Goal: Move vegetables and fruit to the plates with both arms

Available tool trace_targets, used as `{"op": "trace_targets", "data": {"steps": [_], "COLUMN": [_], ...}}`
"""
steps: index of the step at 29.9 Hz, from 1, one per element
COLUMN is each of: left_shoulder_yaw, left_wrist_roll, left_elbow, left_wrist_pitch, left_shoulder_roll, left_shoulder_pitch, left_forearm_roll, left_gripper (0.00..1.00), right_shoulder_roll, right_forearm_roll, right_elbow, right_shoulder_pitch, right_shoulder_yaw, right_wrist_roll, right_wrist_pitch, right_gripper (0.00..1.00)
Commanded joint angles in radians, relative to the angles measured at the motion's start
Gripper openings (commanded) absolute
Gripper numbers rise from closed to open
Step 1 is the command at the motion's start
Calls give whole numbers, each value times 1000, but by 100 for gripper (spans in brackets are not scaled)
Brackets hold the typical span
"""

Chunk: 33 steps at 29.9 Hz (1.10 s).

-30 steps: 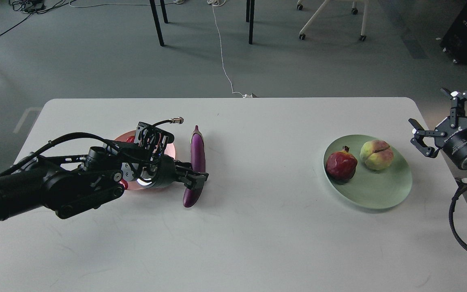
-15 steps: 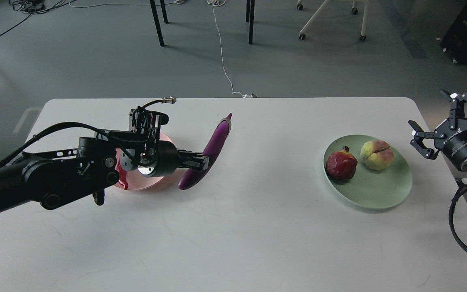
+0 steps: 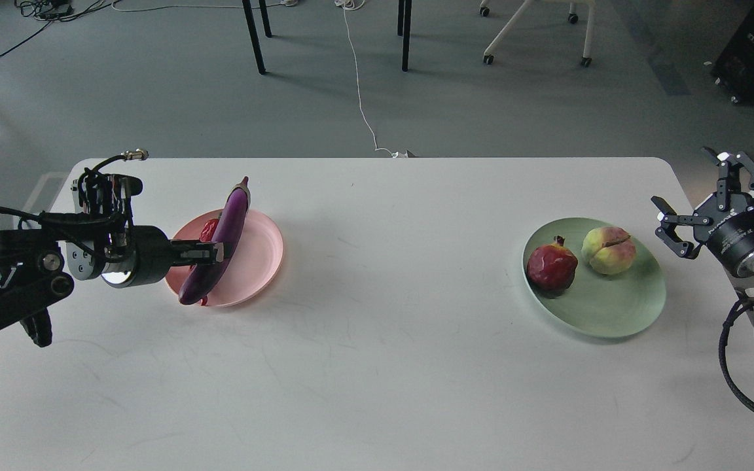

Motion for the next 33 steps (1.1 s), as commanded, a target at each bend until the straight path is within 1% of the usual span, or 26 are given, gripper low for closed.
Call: {"op": "trace_targets", "data": {"steps": [1,2,3,4,6,7,8,14,16,19,22,24,27,29,31,33], "left_shoulder_yaw": [-4,-4,-4,-4,-5,-8,-10,-82,-137,-278,-402,-427,-432,-444,-500,-594], "left_wrist_roll": [1,1,1,0,0,-2,-2,-6,-26,-85,-144,-174,-226,-253,-282,-287], "left_elbow": [-3,-3,-1,-1,-1,-1,-3,-1,3,10,11,11,11,13,23,46], "left_wrist_pitch": [2,2,3,3,2,0,-2,-28,-31,-31,-23,-17,-14,-6,35,80], "left_shoulder_roll": [3,3,5,5,5,5,5,2,-1,-18,-76,-107,-150,-194,-256,-335], "left_shoulder_pitch": [14,14,14,14,14,12,12,6,0,3,15,20,35,69,122,199], "left_forearm_roll": [2,1,-1,-1,1,1,1,-8,-22,-141,-409,-592,-770,-798,-798,-797], "left_gripper": [32,48,69,81,87,91,98,99,99,99,99,99,99,99,99,99], "right_shoulder_roll": [0,0,0,0,-1,0,0,0,0,-1,0,2,17,40,57,69], "right_forearm_roll": [-4,-7,-7,-7,-7,-7,-7,-9,-19,-35,-35,-35,-36,-36,-38,-42], "right_elbow": [0,0,-2,0,-2,-2,-2,0,-2,-3,-14,-15,-12,-12,-12,-11], "right_shoulder_pitch": [0,2,2,0,0,0,0,2,2,14,21,35,55,64,71,75], "right_shoulder_yaw": [-2,-2,-2,-2,-2,-2,-2,-3,-3,-3,-2,-2,-2,-2,-2,-2], "right_wrist_roll": [0,0,0,0,0,0,0,0,0,0,0,0,0,0,0,0], "right_wrist_pitch": [0,0,0,0,0,0,0,0,0,0,0,0,0,0,0,0], "right_gripper": [98,98,98,98,98,98,98,98,98,98,98,98,98,98,98,99]}}
